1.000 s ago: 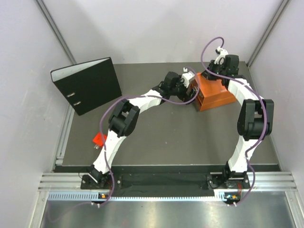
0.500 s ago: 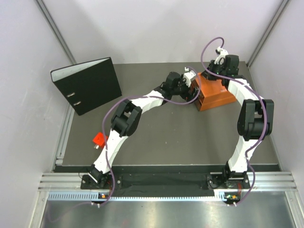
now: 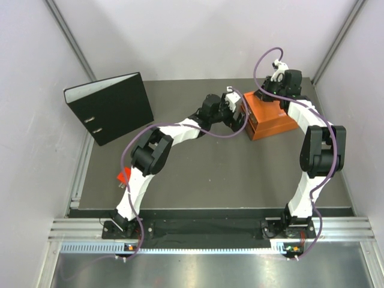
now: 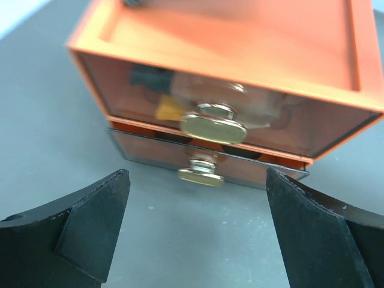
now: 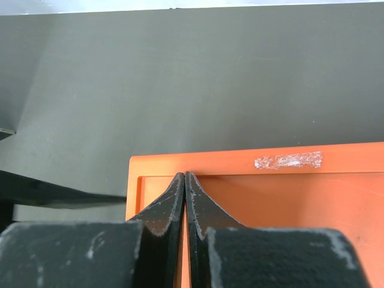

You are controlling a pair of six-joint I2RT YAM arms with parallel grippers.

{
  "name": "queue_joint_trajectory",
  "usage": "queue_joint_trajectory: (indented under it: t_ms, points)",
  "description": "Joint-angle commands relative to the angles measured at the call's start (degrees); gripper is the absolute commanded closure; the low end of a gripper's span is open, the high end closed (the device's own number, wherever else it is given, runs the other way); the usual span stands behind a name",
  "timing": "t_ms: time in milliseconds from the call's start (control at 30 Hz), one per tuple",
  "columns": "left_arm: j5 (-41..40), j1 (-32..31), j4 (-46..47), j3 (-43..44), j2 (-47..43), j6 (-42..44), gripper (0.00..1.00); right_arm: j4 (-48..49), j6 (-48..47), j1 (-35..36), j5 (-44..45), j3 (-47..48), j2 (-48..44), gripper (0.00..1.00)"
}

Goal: Organize the makeup

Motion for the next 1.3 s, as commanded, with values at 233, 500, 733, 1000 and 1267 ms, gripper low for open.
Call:
queue_joint_trajectory:
  t_ms: [233, 500, 733, 1000, 1267]
  points:
    - [-0.68, 2.02, 2.65, -5.01, -7.0, 2.2, 0.01, -24.4, -2.42, -0.12, 5.04, -6.82, 8.5, 1.0]
    - [0.11, 2.11, 4.91, -3.77, -2.88, -1.14, 0.01, -23.96, -1.54, -0.12, 4.86, -6.73, 8.59, 1.0]
    - [-0.5, 2.29, 7.74, -1.85, 1.52, -5.53, 0.01, -22.9, -0.75, -0.12, 4.77, -7.35, 8.15, 1.0]
    - [0.29, -0.52, 0.89, 14.93, 11.09, -6.42, 0.01, -22.29, -0.39, -0.12, 4.77, -8.49, 7.36, 1.0]
    - [-2.86, -0.71, -1.67, 11.9, 8.22, -2.99, 0.01, -21.85, 0.22, -0.03, 4.69, -8.93, 6.66, 1.0]
